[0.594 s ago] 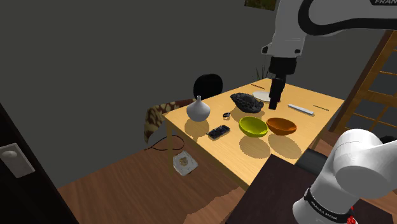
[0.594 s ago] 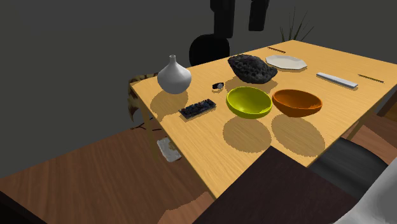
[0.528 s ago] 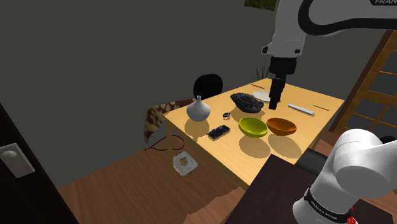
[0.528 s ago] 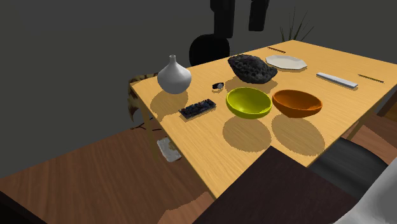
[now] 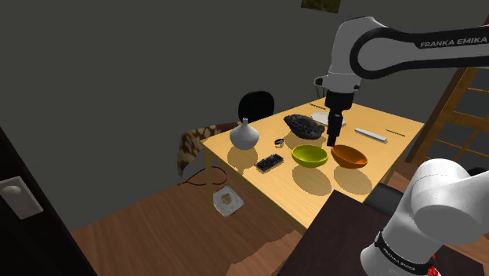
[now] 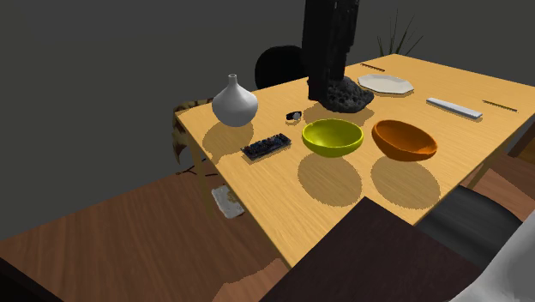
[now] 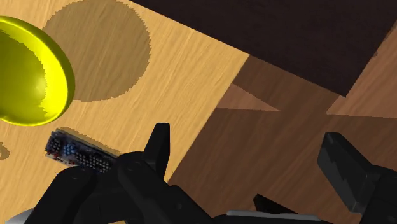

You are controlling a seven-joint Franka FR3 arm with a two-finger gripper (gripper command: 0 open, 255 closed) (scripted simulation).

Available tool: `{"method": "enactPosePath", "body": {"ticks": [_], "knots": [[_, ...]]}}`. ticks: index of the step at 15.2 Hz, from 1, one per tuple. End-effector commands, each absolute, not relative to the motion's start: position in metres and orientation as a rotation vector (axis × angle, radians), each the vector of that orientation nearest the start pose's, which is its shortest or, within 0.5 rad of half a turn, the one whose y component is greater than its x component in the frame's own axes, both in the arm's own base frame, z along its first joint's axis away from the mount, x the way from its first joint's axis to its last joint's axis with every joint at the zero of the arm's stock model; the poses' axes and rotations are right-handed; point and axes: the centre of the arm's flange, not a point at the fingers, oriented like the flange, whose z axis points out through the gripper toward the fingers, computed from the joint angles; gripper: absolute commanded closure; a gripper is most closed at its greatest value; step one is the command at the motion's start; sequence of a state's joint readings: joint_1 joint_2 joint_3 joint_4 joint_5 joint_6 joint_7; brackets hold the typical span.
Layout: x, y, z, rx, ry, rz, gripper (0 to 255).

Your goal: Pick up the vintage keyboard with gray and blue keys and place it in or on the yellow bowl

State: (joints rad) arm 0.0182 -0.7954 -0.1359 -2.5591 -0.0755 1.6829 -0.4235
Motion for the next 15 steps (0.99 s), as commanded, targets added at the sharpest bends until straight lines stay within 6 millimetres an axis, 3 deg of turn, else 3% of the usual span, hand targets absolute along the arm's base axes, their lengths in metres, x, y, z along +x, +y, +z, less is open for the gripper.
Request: {"method": "enactPosePath", "body": {"ticks": [1, 15], "knots": [[0.31, -0.063, 0.484, -3.037, -0.66, 0.1, 0], [0.393, -0.144, 0.356, -2.893, -1.31, -0.011, 0]]}}
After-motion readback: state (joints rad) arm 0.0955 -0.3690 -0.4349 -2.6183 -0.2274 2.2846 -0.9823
